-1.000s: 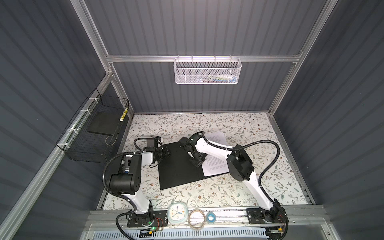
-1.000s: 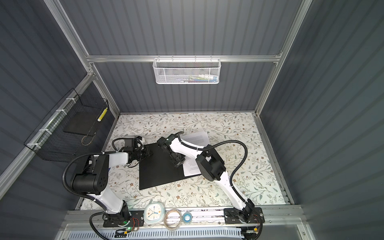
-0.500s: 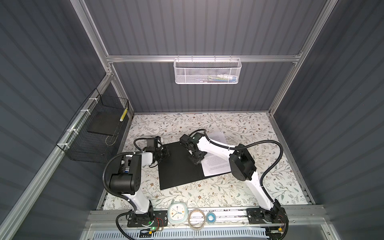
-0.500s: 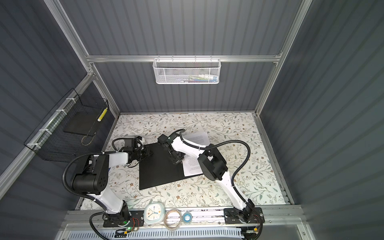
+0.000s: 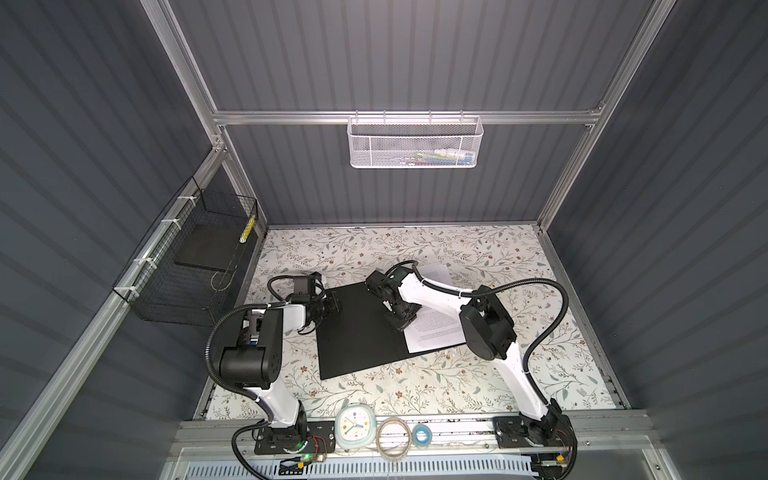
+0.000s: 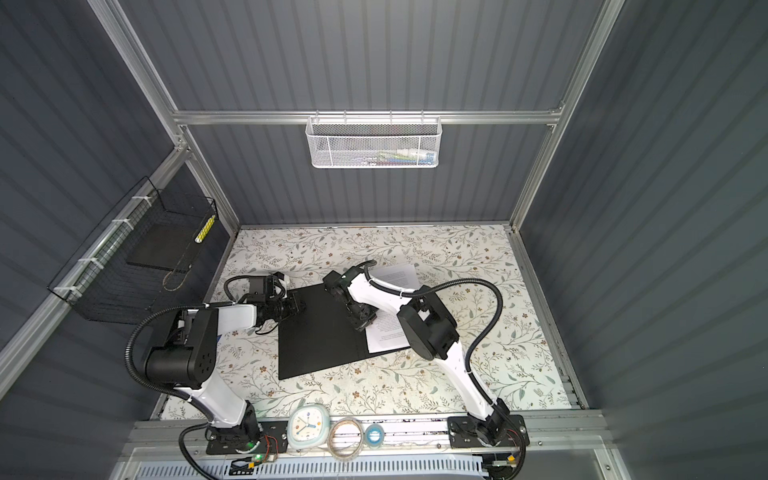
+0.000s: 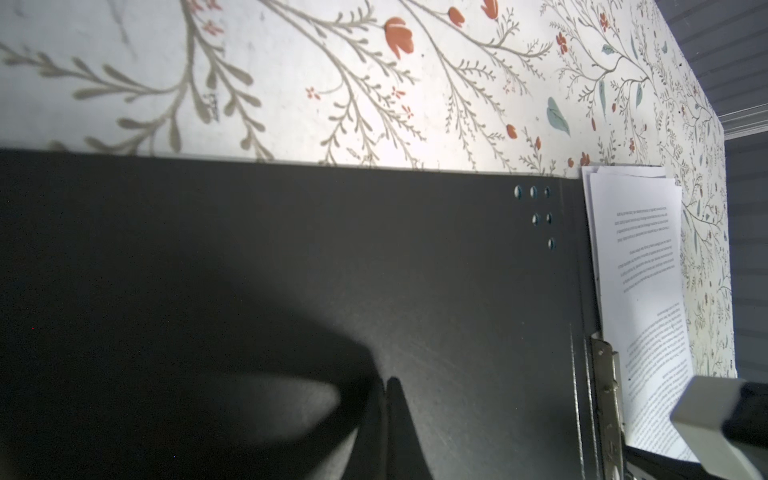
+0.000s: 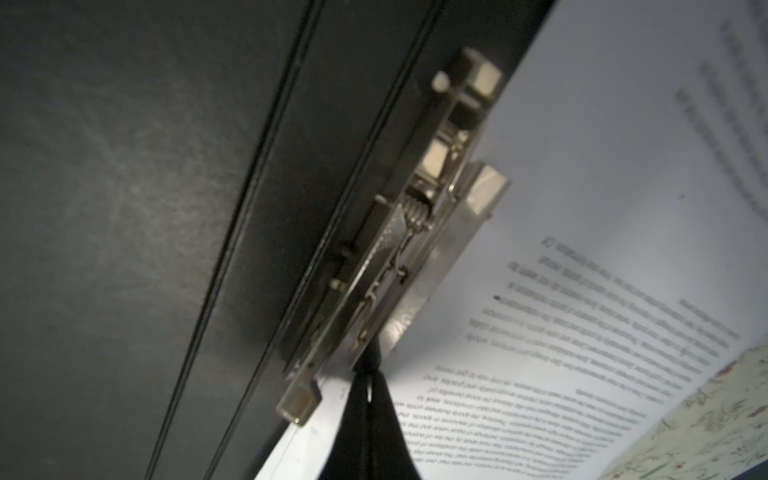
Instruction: Put the files into the folder
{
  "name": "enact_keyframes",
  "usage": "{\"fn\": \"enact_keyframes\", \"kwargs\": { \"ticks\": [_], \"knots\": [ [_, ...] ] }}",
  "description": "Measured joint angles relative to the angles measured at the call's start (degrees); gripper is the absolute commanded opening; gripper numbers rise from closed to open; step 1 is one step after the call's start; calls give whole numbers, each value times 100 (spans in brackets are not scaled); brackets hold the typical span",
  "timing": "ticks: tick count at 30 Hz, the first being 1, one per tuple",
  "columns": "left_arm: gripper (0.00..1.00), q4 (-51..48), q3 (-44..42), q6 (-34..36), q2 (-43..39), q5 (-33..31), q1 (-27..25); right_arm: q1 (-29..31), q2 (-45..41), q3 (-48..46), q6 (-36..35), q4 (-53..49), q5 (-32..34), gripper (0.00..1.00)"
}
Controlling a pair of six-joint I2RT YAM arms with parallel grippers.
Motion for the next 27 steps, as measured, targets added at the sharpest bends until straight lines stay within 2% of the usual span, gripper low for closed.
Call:
{"fn": "enact_keyframes", "kwargs": {
  "ticks": [6,11,14,17,20,22,23,26,27],
  "knots": [
    [0,0,2,0,0,2,0,-76,-229,-223,70,179,-192,2],
    [0,-7,4,0,0,2,0,-317,-1128,-844,317,693,-584,16],
    [0,-9,7,4,7,22,0,-520,-1770,-1248,481,1091,-754,20],
    [0,0,28,22,39,146,4,-717,-2422,-1939,629,1692,-957,23],
    [0,-85,92,20,61,212,7,-866,-3034,-2824,776,2319,-1217,37],
    [0,-236,103,-7,-2,232,4,-960,-3394,-3414,833,2730,-1335,40],
    [8,-367,103,-11,-59,227,4,-999,-3532,-3644,831,2885,-1366,43],
    [54,-968,70,-70,-533,-9,4,-1207,-4050,-4485,898,3488,-1488,49],
    [72,-1182,24,-92,-824,-162,4,-1325,-4227,-4776,922,3707,-1561,54]
  ]
}}
